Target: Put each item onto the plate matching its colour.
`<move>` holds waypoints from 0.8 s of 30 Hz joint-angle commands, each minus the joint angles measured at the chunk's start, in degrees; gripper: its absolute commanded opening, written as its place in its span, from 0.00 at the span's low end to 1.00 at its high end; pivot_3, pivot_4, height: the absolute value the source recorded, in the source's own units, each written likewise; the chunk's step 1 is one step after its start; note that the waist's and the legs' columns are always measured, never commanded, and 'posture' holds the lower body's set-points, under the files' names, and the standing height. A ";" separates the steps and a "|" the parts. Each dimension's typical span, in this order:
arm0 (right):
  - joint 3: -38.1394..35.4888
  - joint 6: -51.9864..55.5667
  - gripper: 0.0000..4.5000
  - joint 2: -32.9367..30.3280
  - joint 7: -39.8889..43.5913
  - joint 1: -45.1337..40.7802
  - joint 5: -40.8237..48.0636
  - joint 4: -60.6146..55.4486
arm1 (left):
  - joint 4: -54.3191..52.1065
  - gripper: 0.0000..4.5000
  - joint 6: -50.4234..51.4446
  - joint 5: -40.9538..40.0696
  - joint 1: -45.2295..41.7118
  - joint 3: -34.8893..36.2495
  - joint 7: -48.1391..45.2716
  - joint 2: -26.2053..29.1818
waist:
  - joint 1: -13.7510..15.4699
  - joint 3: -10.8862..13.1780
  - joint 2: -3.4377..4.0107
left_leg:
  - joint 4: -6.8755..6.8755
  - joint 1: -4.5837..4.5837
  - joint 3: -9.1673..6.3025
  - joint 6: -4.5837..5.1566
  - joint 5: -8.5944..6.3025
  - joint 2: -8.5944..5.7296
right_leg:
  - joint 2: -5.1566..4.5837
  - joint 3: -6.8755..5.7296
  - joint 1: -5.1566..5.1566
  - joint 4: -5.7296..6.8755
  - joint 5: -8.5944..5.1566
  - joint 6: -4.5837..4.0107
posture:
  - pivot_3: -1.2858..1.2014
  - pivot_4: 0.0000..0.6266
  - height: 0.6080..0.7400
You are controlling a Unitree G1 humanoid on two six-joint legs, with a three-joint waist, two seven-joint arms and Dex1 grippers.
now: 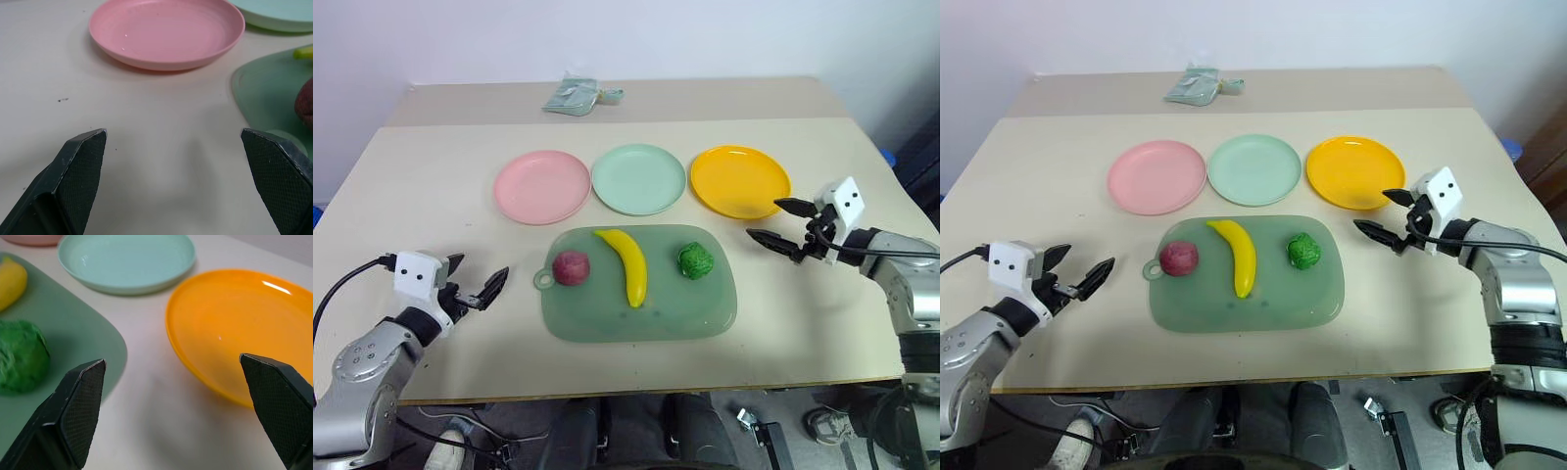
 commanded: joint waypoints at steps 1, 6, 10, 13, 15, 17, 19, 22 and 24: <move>-0.18 -2.22 0.99 0.61 -0.04 -1.78 -0.72 1.09 | -2.08 1.00 -0.40 0.07 -0.15 0.06 1.16 -0.62 | -0.02 0.00 0.00 | 0.00 0.00 0.01 0.00 0.00 0.00 | 0.00 0.00 0.00 0.00 0.00 0.00 | 0.52 0.24 1.00; 0.09 -4.25 0.99 1.43 0.23 -2.66 -1.54 3.29 | -2.34 1.00 -0.60 0.13 -0.37 -0.35 1.90 -1.22 | -0.10 0.00 0.00 | 0.00 0.00 0.00 0.00 0.00 0.00 | 0.04 0.00 0.00 0.01 0.00 0.00 | 0.52 0.24 1.00; -0.11 -7.19 0.99 1.67 0.01 -3.88 -2.46 7.53 | -2.13 1.00 -0.67 -0.06 -0.86 -0.47 2.12 -1.29 | -0.06 0.00 0.00 | 0.01 0.00 0.01 0.00 0.00 0.00 | 0.10 -0.01 0.00 0.02 0.00 0.00 | 0.52 0.24 1.00; -0.30 -9.32 0.99 1.70 -1.46 -5.26 -3.79 11.99 | -1.50 1.00 -0.69 -0.84 -2.91 -0.90 2.96 -2.25 | 0.04 0.00 0.00 | 0.02 0.00 0.01 0.01 0.01 -0.02 | 0.13 -0.01 0.01 0.02 0.00 0.00 | 0.52 0.24 1.00; -1.25 -10.52 0.99 1.64 -2.57 -5.80 -3.89 13.59 | -0.59 1.00 -0.59 -1.15 -5.08 -1.93 2.99 -2.96 | 0.07 0.00 0.00 | 0.04 0.00 0.01 0.01 0.01 -0.02 | 0.14 -0.03 0.02 0.03 0.00 0.00 | 0.52 0.24 1.00; -2.09 -11.34 0.99 1.61 -3.42 -5.49 -3.56 13.70 | 0.87 1.00 -0.49 -0.82 -7.35 -3.25 2.34 -2.98 | 0.03 0.00 0.00 | 0.04 0.00 0.02 0.00 0.01 -0.02 | 0.15 -0.06 0.02 0.03 0.00 0.00 | 0.52 0.24 1.00; -2.76 -11.89 0.99 1.53 -4.11 -4.00 -3.32 12.06 | 3.16 1.00 -0.18 -0.96 -10.59 -4.78 0.91 -2.62 | 0.02 0.00 0.01 | 0.04 0.00 0.04 0.01 0.02 -0.02 | 0.16 -0.06 0.02 0.03 0.00 0.01 | 0.52 0.24 1.00; -3.63 -11.22 0.99 1.69 -4.89 -1.41 -2.62 8.12 | 5.64 1.00 -0.20 -1.47 -13.57 -5.83 -1.53 -1.79 | -0.01 -0.01 0.00 | 0.04 0.00 0.03 0.01 0.02 -0.02 | 0.19 -0.08 0.03 0.05 0.00 0.01 | 0.52 0.24 1.00; -4.51 -9.43 0.99 1.54 -4.91 1.77 -1.12 2.70 | 7.35 1.00 0.48 -2.46 -17.07 -7.62 -4.70 -0.71 | 0.07 0.00 0.00 | 0.04 0.00 0.05 0.01 0.02 -0.02 | 0.19 -0.08 0.03 0.06 0.01 0.02 | 0.52 0.24 1.00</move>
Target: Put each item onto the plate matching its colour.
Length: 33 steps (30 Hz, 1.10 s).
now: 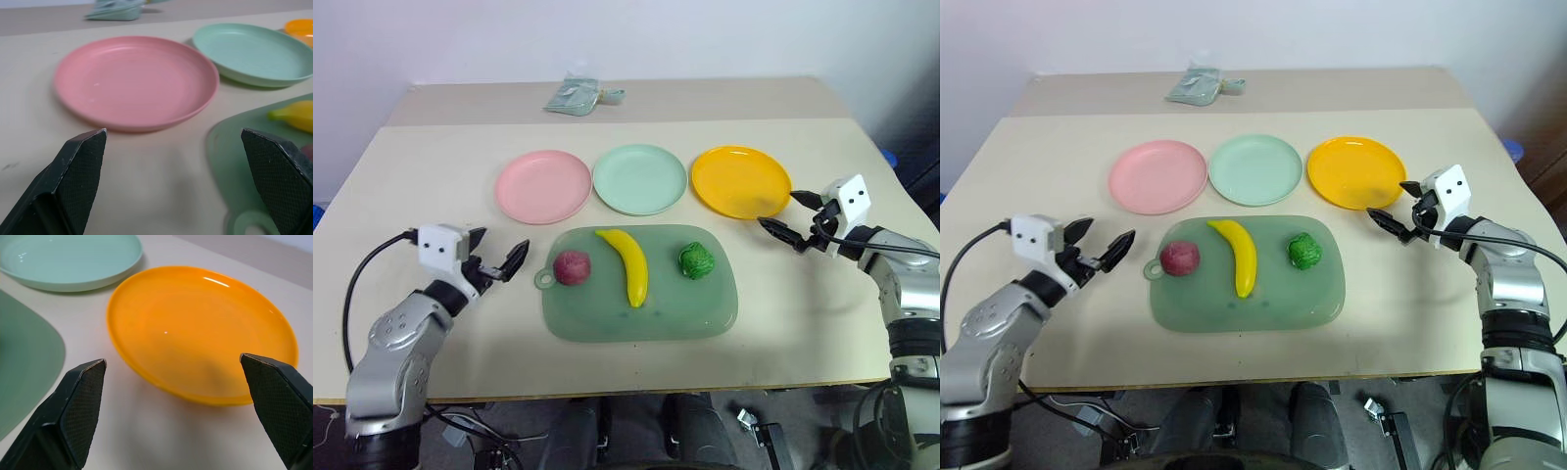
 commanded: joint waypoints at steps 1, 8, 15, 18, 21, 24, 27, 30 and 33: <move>-3.04 2.10 0.99 -0.28 -0.38 3.96 3.17 -9.85 | 1.40 1.00 0.40 -2.40 -4.32 -1.54 -5.16 2.30 | 0.18 0.00 0.00 | 0.00 0.00 0.00 0.00 0.00 0.00 | 0.00 -0.01 0.00 0.00 0.00 0.00 | 0.52 0.24 1.00; -3.89 16.78 0.99 -2.28 4.22 18.68 16.10 -38.27 | 4.22 1.00 1.10 -5.11 -11.77 -8.65 -22.17 9.98 | 1.04 0.00 0.01 | 0.05 0.02 -0.01 0.00 0.00 0.01 | 0.03 0.00 0.03 0.01 0.00 0.01 | 0.52 0.24 1.00; -2.57 21.72 0.99 -1.89 1.13 22.91 18.30 -51.07 | 6.14 1.00 -2.21 -0.23 -12.39 -15.37 -30.48 14.83 | 1.23 0.00 0.00 | 0.07 0.03 -0.03 0.01 0.00 0.01 | 0.04 0.00 0.04 0.01 0.00 0.00 | 0.52 0.24 1.00; -2.00 23.34 0.99 -1.68 0.07 23.26 18.93 -53.23 | 7.14 1.00 -4.00 2.02 -12.18 -17.17 -31.56 15.48 | 1.26 0.01 -0.02 | 0.09 0.02 -0.03 0.03 -0.01 0.00 | 0.03 0.00 0.05 0.00 0.00 0.00 | 0.52 0.24 1.00; -1.32 24.46 0.99 -1.76 -0.36 23.23 19.59 -54.93 | 8.28 1.00 -5.21 5.39 -12.39 -19.40 -31.43 16.04 | 1.19 0.01 -0.02 | 0.10 0.02 -0.04 0.04 -0.02 0.00 | 0.03 0.01 0.04 0.01 -0.01 0.00 | 0.52 0.24 1.00; 0.18 24.99 0.99 -1.90 -0.51 22.75 19.30 -55.85 | 8.78 1.00 -4.96 6.66 -13.21 -20.48 -30.41 15.12 | 1.22 0.01 -0.02 | 0.10 0.01 -0.04 0.05 -0.02 0.00 | 0.03 0.00 0.04 0.01 -0.01 0.00 | 0.52 0.24 1.00; 1.67 24.83 1.00 -1.79 -0.79 21.99 18.37 -55.78 | 8.79 0.94 -4.56 7.11 -13.49 -20.66 -29.52 14.14 | 1.25 0.01 -0.03 | 0.15 -0.01 -0.07 0.08 -0.04 0.00 | 0.03 0.00 0.04 0.02 -0.01 0.00 | 0.52 0.24 1.00; 2.58 24.64 1.00 -1.58 -1.23 21.24 17.97 -55.44 | 8.86 0.69 -4.67 7.47 -13.26 -20.11 -28.56 13.41 | 1.19 0.01 -0.03 | 0.17 -0.01 -0.07 0.11 -0.05 0.01 | 0.04 0.00 0.04 0.02 -0.01 0.00 | 0.52 0.24 1.00; 3.16 24.54 1.00 -1.44 -1.42 20.67 17.76 -54.99 | 8.45 0.46 -4.35 6.45 -13.09 -18.20 -27.34 12.71 | 1.23 0.01 -0.03 | 0.18 -0.02 -0.08 0.11 -0.05 0.01 | 0.04 -0.01 0.04 0.03 -0.01 0.00 | 0.52 0.24 1.00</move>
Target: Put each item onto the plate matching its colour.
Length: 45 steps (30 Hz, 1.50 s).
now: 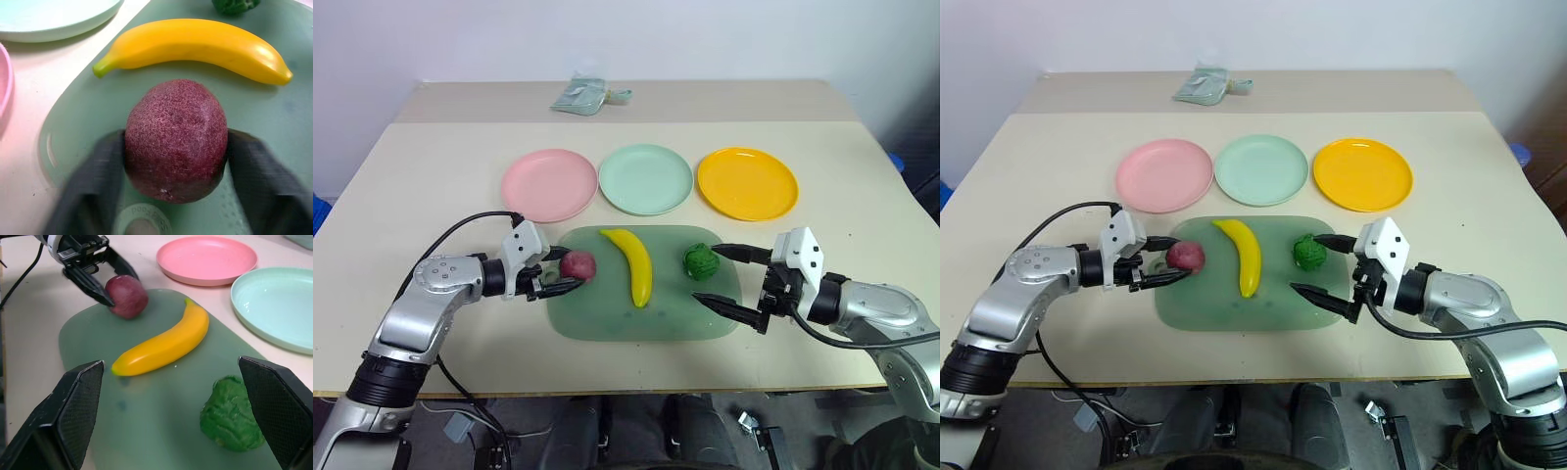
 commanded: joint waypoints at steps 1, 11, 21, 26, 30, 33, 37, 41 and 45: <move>-0.03 -0.65 1.00 0.22 -0.34 -1.06 -0.07 -0.82 | -1.23 0.46 0.27 -1.54 -0.46 3.31 1.95 -0.78 | 0.00 0.00 0.00 | 0.01 0.00 0.00 0.00 0.00 0.00 | 0.00 0.00 0.00 0.00 0.00 0.00 | 0.52 0.24 1.00; 2.63 -0.49 1.00 3.35 -3.44 -6.32 -1.18 0.65 | 20.35 0.46 2.06 7.82 -19.63 8.80 27.94 -9.19 | 0.18 0.01 -0.06 | 0.40 -0.08 -0.15 0.14 -0.08 -0.01 | 0.03 -0.14 0.13 0.14 0.01 0.03 | 0.52 0.24 1.00; 4.53 -1.44 1.00 6.17 -6.38 -8.22 -3.67 1.21 | 42.92 0.56 2.08 11.78 -33.20 7.48 34.66 -14.87 | 0.00 0.07 -0.26 | 0.50 -0.15 -0.10 0.25 -0.15 -0.07 | 0.02 -0.16 0.12 0.34 0.00 0.10 | 0.52 0.24 1.00; 4.82 0.25 1.00 6.49 -8.13 -8.26 -4.42 1.45 | 40.78 0.99 0.25 11.62 -32.05 8.64 34.67 -14.36 | -0.02 0.06 -0.26 | 0.53 -0.15 -0.10 0.24 -0.15 -0.07 | 0.00 -0.16 0.12 0.34 0.00 0.10 | 0.52 0.24 1.00; 5.15 0.97 1.00 6.92 -9.32 -8.95 -4.80 1.86 | 32.34 0.99 -0.60 8.96 -27.89 12.96 35.16 -12.87 | -0.15 0.06 -0.26 | 0.52 -0.15 -0.10 0.23 -0.14 -0.05 | 0.00 -0.15 0.11 0.34 0.00 0.10 | 0.52 0.24 1.00; 5.48 2.54 1.00 7.45 -10.71 -10.35 -5.11 3.06 | 22.85 0.99 -2.17 6.40 -22.90 15.90 32.94 -11.59 | -0.26 0.06 -0.26 | 0.50 -0.15 -0.10 0.20 -0.14 -0.02 | 0.00 -0.15 0.08 0.33 0.00 0.10 | 0.52 0.24 1.00; 5.82 3.81 1.00 7.65 -11.64 -12.25 -5.47 5.02 | 10.60 0.99 -4.65 4.09 -13.65 16.87 25.93 -7.39 | -0.11 0.06 -0.25 | 0.49 -0.15 -0.08 0.18 -0.14 -0.02 | -0.05 -0.14 0.06 0.26 0.00 0.09 | 0.52 0.24 1.00; 7.38 6.51 1.00 7.22 -11.78 -15.28 -5.26 5.59 | -0.58 0.99 -3.04 -2.07 -3.23 17.32 17.16 -4.46 | -0.05 0.06 -0.25 | 0.51 -0.14 -0.11 0.18 -0.15 -0.04 | -0.08 -0.15 0.11 0.13 0.00 0.09 | 0.52 0.24 1.00; 10.60 9.15 1.00 7.09 -13.19 -18.25 -7.56 5.07 | -9.76 0.99 -0.93 -5.66 6.88 15.18 10.49 -1.85 | -0.28 0.06 -0.23 | 0.48 -0.14 -0.12 0.16 -0.15 0.00 | -0.08 -0.14 0.06 0.13 -0.01 0.07 | 0.52 0.24 1.00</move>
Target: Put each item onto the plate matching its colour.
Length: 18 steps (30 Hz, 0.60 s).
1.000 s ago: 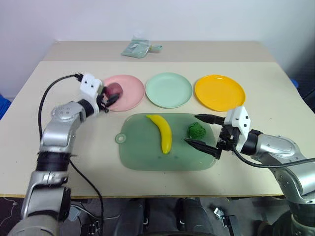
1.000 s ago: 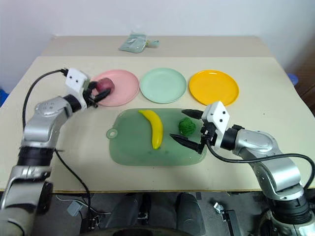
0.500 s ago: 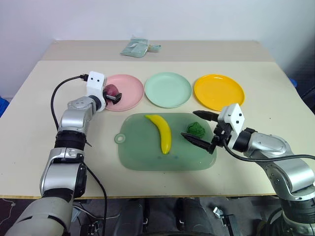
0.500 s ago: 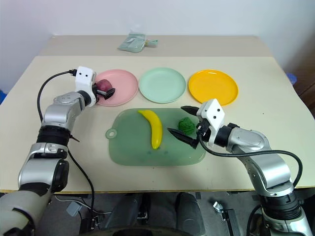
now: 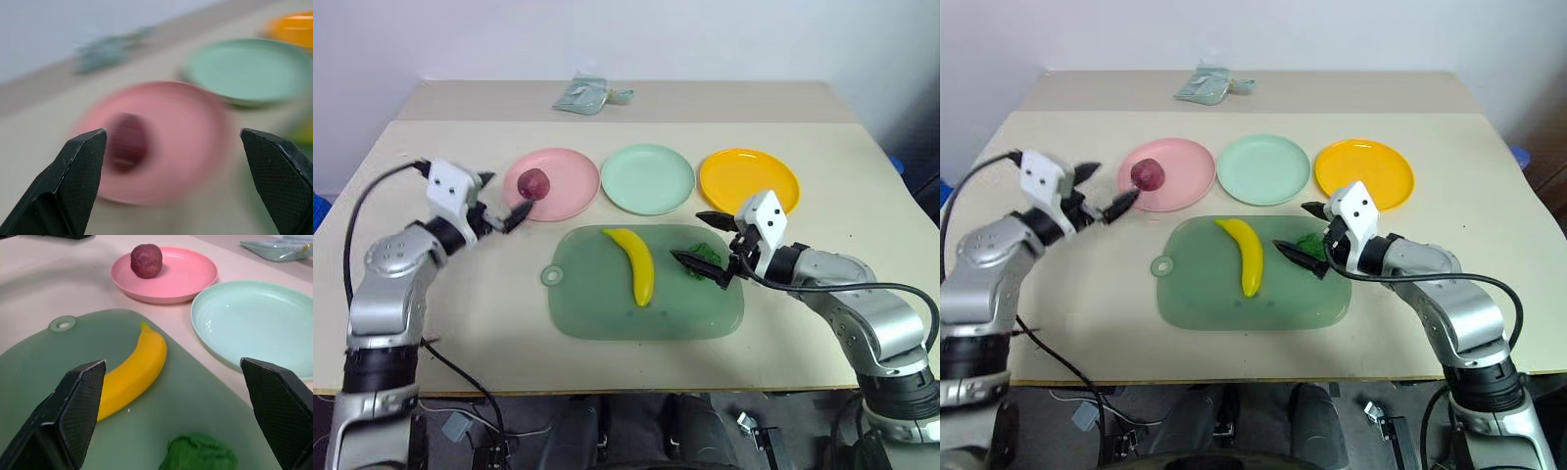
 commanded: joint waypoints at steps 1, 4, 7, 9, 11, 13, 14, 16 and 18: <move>2.35 1.05 1.00 -0.62 -0.68 -2.01 -2.50 -1.61 | -8.69 0.99 0.95 -2.92 5.74 -1.24 -5.21 2.65 | 0.00 0.00 0.02 | -0.01 0.00 0.01 0.00 0.00 0.00 | 0.00 0.01 -0.02 0.00 0.00 0.00 | 0.52 0.24 1.00; 3.99 2.49 1.00 -0.29 -0.72 -3.23 -3.31 -1.22 | -12.38 0.99 1.83 -4.47 9.72 -2.09 -6.64 3.10 | 0.16 0.00 0.02 | -0.02 0.00 0.02 0.00 -0.01 -0.01 | -0.02 0.02 -0.01 -0.02 0.00 -0.01 | 0.52 0.24 1.00; 5.00 3.28 1.00 0.28 -0.64 -3.72 -3.64 -1.69 | -13.89 0.99 2.93 -5.37 11.28 -2.46 -7.20 3.14 | 0.17 0.00 0.02 | -0.01 0.00 0.00 0.01 -0.01 -0.01 | -0.03 0.02 -0.01 -0.01 0.00 -0.02 | 0.52 0.24 1.00; 5.50 3.30 1.00 0.30 -0.38 -3.74 -3.91 -2.06 | -14.13 0.99 3.20 -5.07 11.57 -2.70 -7.12 3.12 | 0.14 0.00 0.02 | -0.01 0.00 0.00 0.02 -0.01 -0.02 | -0.02 0.02 -0.01 -0.01 0.00 -0.02 | 0.52 0.24 1.00; 5.93 3.60 1.00 0.53 -0.28 -3.94 -3.93 -2.21 | -14.18 0.99 3.42 -5.07 11.63 -2.73 -7.15 2.99 | 0.09 0.00 0.02 | -0.01 0.00 0.01 0.03 -0.01 -0.02 | -0.02 0.02 -0.01 -0.01 0.00 -0.02 | 0.52 0.24 1.00; 7.95 4.92 1.00 1.66 -0.64 -5.33 -4.29 -1.86 | -14.12 0.99 3.41 -5.26 11.86 -2.73 -7.40 2.86 | -0.01 -0.01 0.02 | -0.02 0.00 0.01 0.03 -0.01 -0.01 | -0.01 0.02 -0.02 -0.01 0.00 -0.02 | 0.52 0.24 1.00; 9.26 5.96 1.00 2.71 -1.12 -6.55 -4.59 -1.39 | -14.02 0.99 3.28 -5.30 12.04 -2.70 -7.57 2.83 | -0.05 -0.01 0.02 | -0.02 0.00 0.02 0.03 -0.01 -0.01 | 0.00 0.02 -0.03 -0.01 0.00 -0.02 | 0.52 0.24 1.00; 11.36 8.45 1.00 5.25 -2.60 -9.30 -5.51 0.08 | -13.73 0.99 2.86 -5.25 12.36 -2.57 -7.83 2.83 | -0.23 0.00 0.03 | -0.04 0.00 0.03 0.03 -0.01 0.00 | 0.01 0.03 -0.06 0.00 0.00 -0.02 | 0.52 0.24 1.00; 12.89 13.22 1.00 8.80 -5.91 -12.60 -6.51 2.30 | -13.49 0.99 2.48 -5.14 12.89 -2.16 -7.89 2.91 | -0.37 -0.01 0.03 | -0.06 0.00 0.03 0.02 -0.01 0.00 | 0.01 0.03 -0.07 0.00 0.00 -0.02 | 0.52 0.24 1.00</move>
